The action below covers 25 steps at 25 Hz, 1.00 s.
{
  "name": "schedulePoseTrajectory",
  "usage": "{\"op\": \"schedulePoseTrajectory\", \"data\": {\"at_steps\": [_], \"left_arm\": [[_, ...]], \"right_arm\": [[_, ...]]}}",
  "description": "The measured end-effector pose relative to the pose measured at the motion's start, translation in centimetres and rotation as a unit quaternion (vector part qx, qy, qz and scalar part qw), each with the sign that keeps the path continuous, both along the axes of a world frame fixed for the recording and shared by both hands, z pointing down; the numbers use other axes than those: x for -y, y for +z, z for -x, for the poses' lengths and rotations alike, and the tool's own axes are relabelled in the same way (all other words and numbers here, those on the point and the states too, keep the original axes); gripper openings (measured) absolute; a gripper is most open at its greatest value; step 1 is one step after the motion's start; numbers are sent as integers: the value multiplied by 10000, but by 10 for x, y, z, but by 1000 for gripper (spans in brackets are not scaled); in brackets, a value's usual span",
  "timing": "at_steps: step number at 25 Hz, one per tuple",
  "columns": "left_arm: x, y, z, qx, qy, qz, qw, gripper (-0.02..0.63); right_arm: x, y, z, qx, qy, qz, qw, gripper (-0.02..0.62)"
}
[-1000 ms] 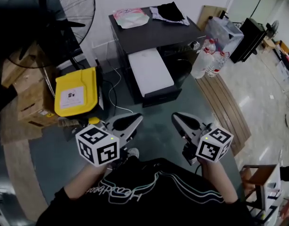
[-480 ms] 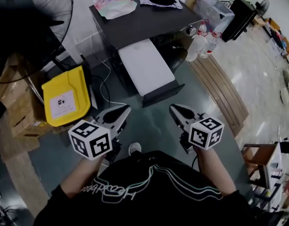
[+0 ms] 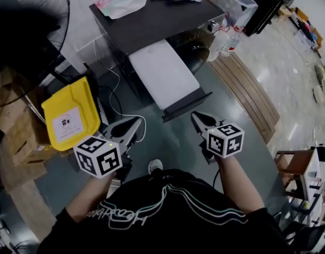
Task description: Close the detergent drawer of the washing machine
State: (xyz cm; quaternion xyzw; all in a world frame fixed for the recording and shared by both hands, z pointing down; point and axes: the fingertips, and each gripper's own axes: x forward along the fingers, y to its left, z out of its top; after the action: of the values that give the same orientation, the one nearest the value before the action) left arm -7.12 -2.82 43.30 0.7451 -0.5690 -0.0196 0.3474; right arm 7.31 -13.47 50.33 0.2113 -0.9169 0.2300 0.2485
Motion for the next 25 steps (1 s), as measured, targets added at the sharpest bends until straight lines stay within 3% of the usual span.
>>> {"op": "schedulePoseTrajectory", "data": {"at_steps": [9, 25], "left_arm": [[8, 15, 14, 243, 31, 170, 9996, 31], [25, 24, 27, -116, 98, 253, 9996, 31]], "right_arm": [[18, 24, 7, -284, 242, -23, 9993, 28], [27, 26, 19, -259, 307, -260, 9989, 28]]}}
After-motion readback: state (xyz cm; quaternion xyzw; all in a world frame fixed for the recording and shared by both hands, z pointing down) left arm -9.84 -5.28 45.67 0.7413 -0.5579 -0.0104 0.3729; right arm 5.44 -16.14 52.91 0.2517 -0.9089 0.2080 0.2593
